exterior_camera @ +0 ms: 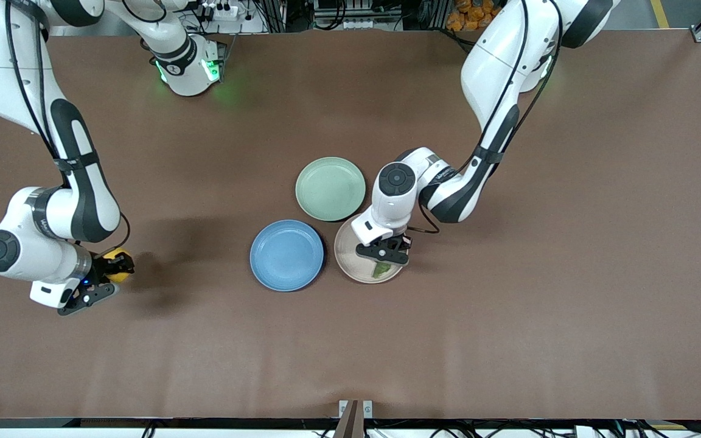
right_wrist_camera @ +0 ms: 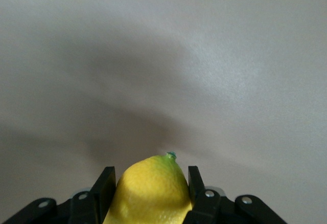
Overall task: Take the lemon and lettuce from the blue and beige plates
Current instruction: 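Carry the lemon off the blue plate with the right gripper and release it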
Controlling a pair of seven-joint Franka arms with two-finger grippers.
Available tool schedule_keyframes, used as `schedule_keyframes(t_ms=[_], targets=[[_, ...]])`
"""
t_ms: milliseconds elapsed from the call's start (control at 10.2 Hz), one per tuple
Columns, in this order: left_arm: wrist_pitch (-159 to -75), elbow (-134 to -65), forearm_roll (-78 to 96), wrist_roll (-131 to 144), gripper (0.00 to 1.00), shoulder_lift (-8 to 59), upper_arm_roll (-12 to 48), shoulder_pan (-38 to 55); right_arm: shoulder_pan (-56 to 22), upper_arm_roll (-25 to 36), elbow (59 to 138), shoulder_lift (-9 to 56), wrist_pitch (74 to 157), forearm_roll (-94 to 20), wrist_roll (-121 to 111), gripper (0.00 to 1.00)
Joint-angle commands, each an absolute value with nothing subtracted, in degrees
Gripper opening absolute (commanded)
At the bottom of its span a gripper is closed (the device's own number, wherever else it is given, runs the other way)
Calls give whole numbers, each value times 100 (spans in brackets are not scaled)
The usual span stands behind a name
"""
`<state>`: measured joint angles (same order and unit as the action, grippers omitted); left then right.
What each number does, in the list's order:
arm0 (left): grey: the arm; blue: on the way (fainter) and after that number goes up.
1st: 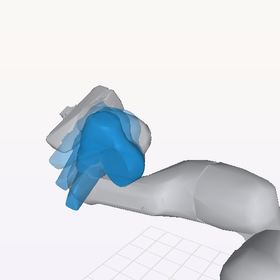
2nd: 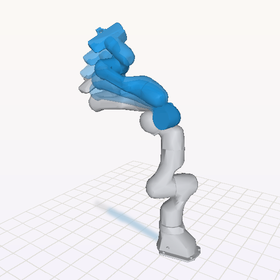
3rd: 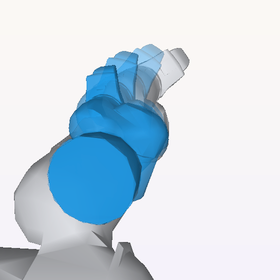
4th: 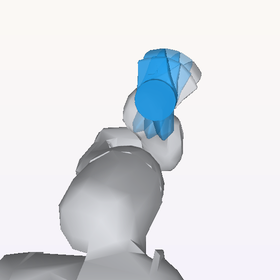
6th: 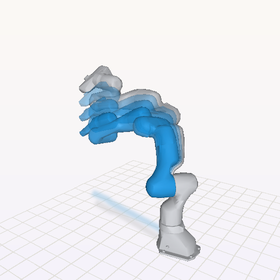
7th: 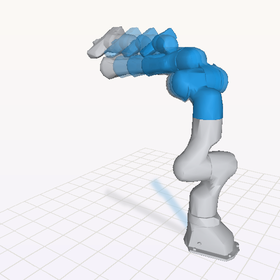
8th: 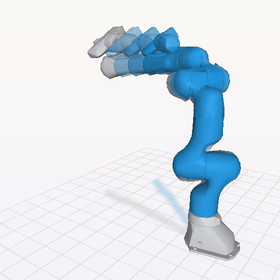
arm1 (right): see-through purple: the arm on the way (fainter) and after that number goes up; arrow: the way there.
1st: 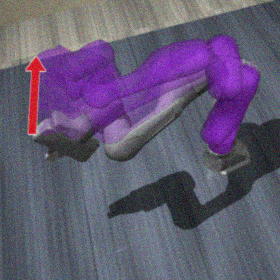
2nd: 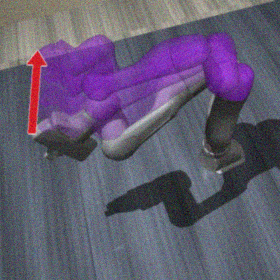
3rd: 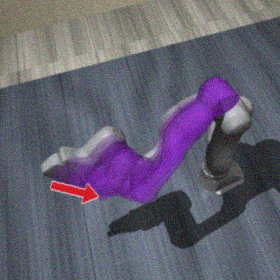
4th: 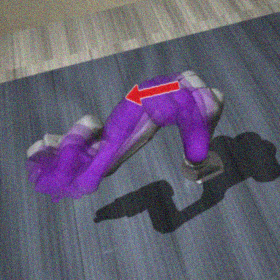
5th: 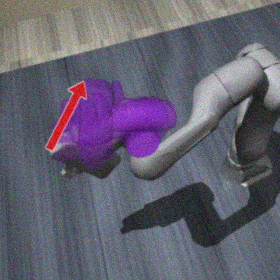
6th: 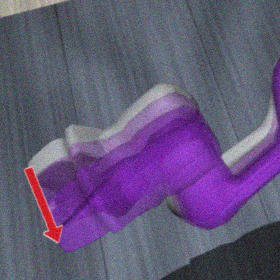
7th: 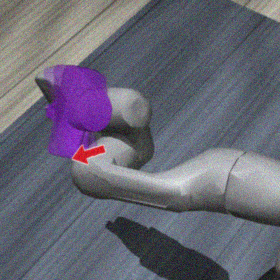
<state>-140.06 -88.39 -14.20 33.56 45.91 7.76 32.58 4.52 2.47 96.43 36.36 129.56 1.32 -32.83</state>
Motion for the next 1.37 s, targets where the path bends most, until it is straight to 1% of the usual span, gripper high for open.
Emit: schedule_keyframes(t_ms=[0,98,195,586,684,880,1271], targets=[[-13651,-8824,-1591,3542,0,4281,738,3252,492,202,9993,3472,13192,158,-3419,0],[-13597,-8824,-1565,3542,0,4202,747,3243,492,202,10002,3506,13201,150,-3419,31],[-13588,-8824,-1538,3551,0,4105,738,3226,501,202,10002,3542,13184,141,-3358,99],[-13255,-8815,-1521,3542,0,3728,747,3095,475,193,9941,3429,13052,141,-3357,100],[-13176,-8815,-1512,3542,0,3631,747,3042,457,193,9749,3271,12652,132,-3357,100],[-13026,-8815,-1512,3525,0,3420,747,2910,396,185,9152,2955,11510,132,-3349,100],[-12815,-8815,-1328,3454,0,3016,809,2488,203,167,9044,1778,10102,-79,-1912,100]])
